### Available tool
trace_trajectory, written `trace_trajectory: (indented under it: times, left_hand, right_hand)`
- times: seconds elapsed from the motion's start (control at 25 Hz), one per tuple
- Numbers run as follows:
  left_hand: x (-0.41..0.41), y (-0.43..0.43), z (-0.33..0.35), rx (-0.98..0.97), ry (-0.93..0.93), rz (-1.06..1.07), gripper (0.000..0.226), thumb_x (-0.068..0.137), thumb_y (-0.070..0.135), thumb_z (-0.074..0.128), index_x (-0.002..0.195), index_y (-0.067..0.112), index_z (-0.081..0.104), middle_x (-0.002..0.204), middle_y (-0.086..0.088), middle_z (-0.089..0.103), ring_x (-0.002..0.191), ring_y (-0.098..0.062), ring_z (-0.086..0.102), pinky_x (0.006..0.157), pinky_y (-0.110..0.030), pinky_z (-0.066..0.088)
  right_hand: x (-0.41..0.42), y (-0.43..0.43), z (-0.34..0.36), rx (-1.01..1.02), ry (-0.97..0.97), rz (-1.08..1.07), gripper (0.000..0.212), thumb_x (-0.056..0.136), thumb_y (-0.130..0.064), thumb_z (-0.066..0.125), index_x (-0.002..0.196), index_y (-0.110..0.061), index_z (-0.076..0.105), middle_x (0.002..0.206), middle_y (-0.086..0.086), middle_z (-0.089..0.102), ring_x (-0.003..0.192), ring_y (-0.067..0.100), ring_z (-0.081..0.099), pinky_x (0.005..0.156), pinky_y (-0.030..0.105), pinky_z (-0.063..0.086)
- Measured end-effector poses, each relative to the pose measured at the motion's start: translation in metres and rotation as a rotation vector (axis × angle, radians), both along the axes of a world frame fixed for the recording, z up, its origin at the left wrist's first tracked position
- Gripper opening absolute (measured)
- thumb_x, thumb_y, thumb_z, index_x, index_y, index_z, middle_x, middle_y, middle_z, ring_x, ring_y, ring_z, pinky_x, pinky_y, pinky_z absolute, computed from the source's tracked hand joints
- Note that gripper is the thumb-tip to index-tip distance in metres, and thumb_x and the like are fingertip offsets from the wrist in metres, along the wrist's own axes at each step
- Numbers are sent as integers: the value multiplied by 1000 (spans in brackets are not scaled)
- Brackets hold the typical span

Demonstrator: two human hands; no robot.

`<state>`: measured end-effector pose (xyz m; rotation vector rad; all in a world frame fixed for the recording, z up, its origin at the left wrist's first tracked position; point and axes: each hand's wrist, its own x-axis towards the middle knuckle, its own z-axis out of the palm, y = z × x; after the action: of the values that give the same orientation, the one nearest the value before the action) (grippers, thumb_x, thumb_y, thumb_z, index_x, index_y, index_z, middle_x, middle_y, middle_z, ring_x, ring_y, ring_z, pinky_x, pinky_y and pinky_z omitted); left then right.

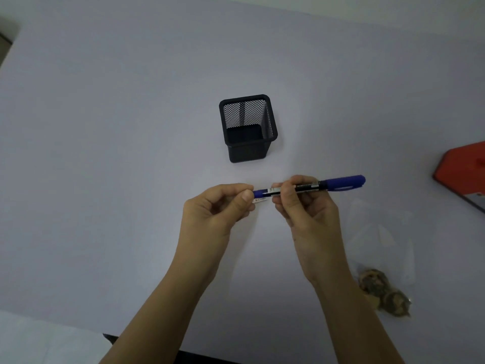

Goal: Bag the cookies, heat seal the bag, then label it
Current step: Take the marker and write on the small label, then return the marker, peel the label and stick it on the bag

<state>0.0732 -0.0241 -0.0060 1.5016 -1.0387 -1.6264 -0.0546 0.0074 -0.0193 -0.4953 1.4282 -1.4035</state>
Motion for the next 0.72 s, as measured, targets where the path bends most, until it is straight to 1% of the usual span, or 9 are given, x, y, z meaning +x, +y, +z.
trace_trajectory:
  times: [0.12,0.16,0.2,0.28,0.36,0.44,0.48,0.56,0.72]
  left_hand:
    - [3,-8,8,-89,51,49,16,69,28,64,83,23,72,75,3,74,73,-11,68,74,-21,57]
    - [4,-13,12,-135,34,31,17,70,29,63,84,24,72,75,4,73,73,-11,67,75,-21,57]
    - [6,-19,15,-182,8,2,17,72,30,63,87,24,71,75,5,73,75,-11,67,76,-22,57]
    - [11,-36,18,-260,-63,-26,17,82,32,64,98,29,68,85,10,73,84,-10,68,80,-24,56]
    - [14,-57,14,-330,-229,-17,24,92,30,56,116,33,61,109,13,68,93,-8,66,87,-21,52]
    - [11,-76,8,-351,-436,-47,36,96,26,49,132,28,49,130,9,57,95,-4,59,80,-3,43]
    - [8,-82,3,-354,-516,-88,40,97,23,47,137,25,45,134,5,55,94,-4,57,73,-1,39]
    - [2,-86,-7,-374,-593,-177,44,96,19,47,140,20,40,135,0,55,92,-4,57,71,-2,34]
    - [1,-86,-17,-389,-585,-180,45,96,15,46,140,18,39,131,-3,59,85,-2,54,62,9,32]
  right_hand:
    - [-8,-12,9,-129,-40,-71,49,73,-47,67,115,-32,47,102,-13,69,100,7,65,81,19,51]
    - [-14,-17,13,-187,-60,-140,53,73,-44,66,120,-33,42,104,-10,69,100,10,65,82,20,51]
    - [-20,-22,16,-258,-47,-187,49,78,-36,63,121,-32,40,101,-7,69,98,12,65,82,22,51]
    - [-30,-35,21,-363,141,-179,32,90,-15,55,117,-28,43,97,-2,66,94,13,66,85,29,52]
    - [-33,-54,18,-416,472,-107,23,93,-8,52,111,-23,50,97,-1,62,93,17,66,87,35,54]
    - [-28,-73,12,-449,737,-31,17,93,-9,54,108,-15,55,95,0,63,89,16,66,84,24,53]
    - [-25,-80,8,-459,827,14,17,92,-9,54,109,-10,57,95,2,63,87,14,65,81,18,52]
    - [-19,-92,-1,-452,937,116,21,93,-11,53,113,-5,58,96,6,65,85,13,63,78,16,52]
    - [-13,-106,-18,-337,1067,297,26,94,-17,49,116,-7,59,92,4,66,82,16,58,76,35,51]
